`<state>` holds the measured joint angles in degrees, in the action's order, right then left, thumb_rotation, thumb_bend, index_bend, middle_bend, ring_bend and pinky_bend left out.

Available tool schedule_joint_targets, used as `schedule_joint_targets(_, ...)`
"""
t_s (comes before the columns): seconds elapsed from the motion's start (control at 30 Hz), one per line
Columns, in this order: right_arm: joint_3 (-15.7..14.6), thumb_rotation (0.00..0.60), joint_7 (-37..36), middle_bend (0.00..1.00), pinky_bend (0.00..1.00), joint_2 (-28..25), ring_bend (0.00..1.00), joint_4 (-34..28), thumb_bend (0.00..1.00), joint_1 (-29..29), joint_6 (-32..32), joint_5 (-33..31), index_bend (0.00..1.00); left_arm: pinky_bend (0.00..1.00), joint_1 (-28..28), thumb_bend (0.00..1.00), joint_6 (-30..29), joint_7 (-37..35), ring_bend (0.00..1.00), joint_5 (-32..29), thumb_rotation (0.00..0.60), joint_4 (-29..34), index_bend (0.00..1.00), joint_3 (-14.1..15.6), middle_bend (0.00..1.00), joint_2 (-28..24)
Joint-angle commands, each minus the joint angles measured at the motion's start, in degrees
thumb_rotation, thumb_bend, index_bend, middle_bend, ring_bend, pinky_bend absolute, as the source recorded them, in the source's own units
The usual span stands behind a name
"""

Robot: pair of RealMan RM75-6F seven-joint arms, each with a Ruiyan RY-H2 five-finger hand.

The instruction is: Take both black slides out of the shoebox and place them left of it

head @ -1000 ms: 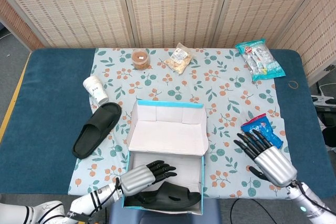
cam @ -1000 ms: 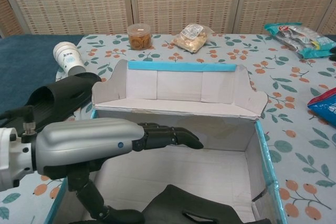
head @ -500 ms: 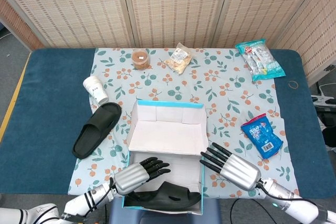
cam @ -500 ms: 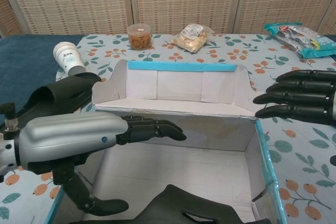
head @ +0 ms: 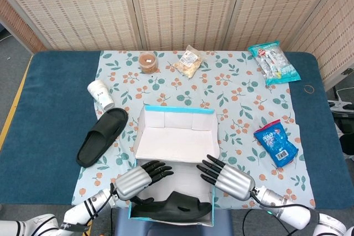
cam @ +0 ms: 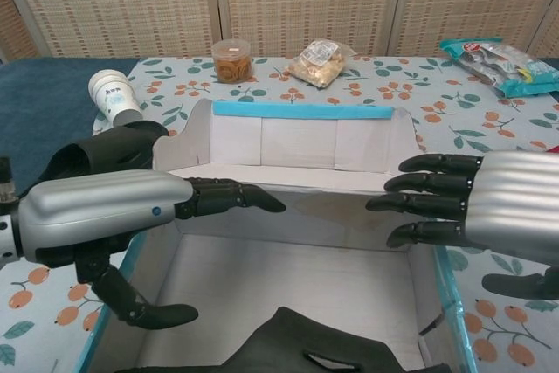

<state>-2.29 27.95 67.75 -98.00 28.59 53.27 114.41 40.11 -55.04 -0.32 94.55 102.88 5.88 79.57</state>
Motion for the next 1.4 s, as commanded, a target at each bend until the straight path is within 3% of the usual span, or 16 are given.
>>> schedule_joint_targets(0.03,0.74,0.6,2.84,0.0,0.0,2.14,0.0,0.45,0.26,0.41,-0.9,-1.67,0.32,0.09,-0.04,0.34,0.0,0.03,0.0,0.01,0.6,-0.11,0.04,-0.04,0.05,-0.09)
schedule_joint_targets(0.27,2.45,0.6,7.98,0.18,0.05,6.85,0.02,3.22,0.27,0.11,-1.0,-5.43,0.72,0.09,-0.55,0.34,-0.81,-0.06,0.0,-0.05,0.6,-0.45,0.04,-0.27,0.05,-0.48)
schedule_joint_targets(0.4,3.85,0.6,12.39,0.22,0.09,9.93,0.05,4.94,0.3,-0.49,-0.44,-8.01,0.84,0.09,-0.84,0.33,-1.32,-1.12,0.0,0.21,0.6,-0.86,0.04,-0.17,0.05,-0.78)
schedule_joint_targets(0.8,7.92,0.6,17.68,0.24,0.1,15.02,0.08,9.1,0.32,3.1,-3.63,-15.0,0.88,0.09,-1.01,0.33,-1.95,-2.66,0.0,1.21,0.6,-0.88,0.04,-0.13,0.05,-1.68)
schedule_joint_targets(0.93,8.91,0.6,16.39,0.24,0.11,16.81,0.08,11.52,0.32,5.41,-4.36,-15.97,0.78,0.09,-0.97,0.33,-1.8,-2.8,0.0,1.28,0.6,-0.99,0.04,-0.18,0.05,-1.42)
schedule_joint_targets(1.0,9.11,0.6,15.49,0.23,0.11,17.41,0.08,12.88,0.32,6.08,-3.35,-15.73,0.61,0.09,-0.93,0.33,-1.67,-2.76,0.0,1.23,0.6,-0.92,0.04,-0.27,0.05,-1.33)
schedule_joint_targets(1.07,9.23,0.6,15.65,0.17,0.1,17.23,0.05,13.38,0.31,6.07,-3.23,-17.04,0.23,0.09,-0.91,0.33,-1.67,-2.56,0.0,0.96,0.6,-0.88,0.04,-0.58,0.05,-1.26)
schedule_joint_targets(1.1,9.22,0.6,16.2,0.1,0.08,16.79,0.02,12.77,0.29,5.94,-3.75,-18.15,0.09,0.09,-0.91,0.33,-1.69,-2.51,0.0,0.81,0.6,-0.84,0.04,-0.72,0.05,-1.21)
schedule_joint_targets(1.13,9.08,0.6,16.14,0.05,0.07,16.13,0.01,11.56,0.26,5.85,-4.38,-19.25,0.02,0.09,-0.93,0.33,-1.73,-2.45,0.0,0.66,0.6,-0.78,0.04,-0.87,0.05,-1.17)
schedule_joint_targets(1.23,8.13,0.6,13.86,0.0,0.03,13.03,0.0,6.94,0.16,5.75,-5.11,-20.61,0.0,0.09,-0.94,0.33,-1.72,-2.21,0.0,0.29,0.6,-0.67,0.04,-1.22,0.05,-0.94)
schedule_joint_targets(1.4,4.87,0.6,5.22,0.0,0.01,7.18,0.0,0.83,0.07,5.48,-2.49,-16.94,0.0,0.09,-0.9,0.33,-1.35,-1.32,0.0,-0.42,0.6,-0.79,0.03,-1.69,0.05,-0.16)
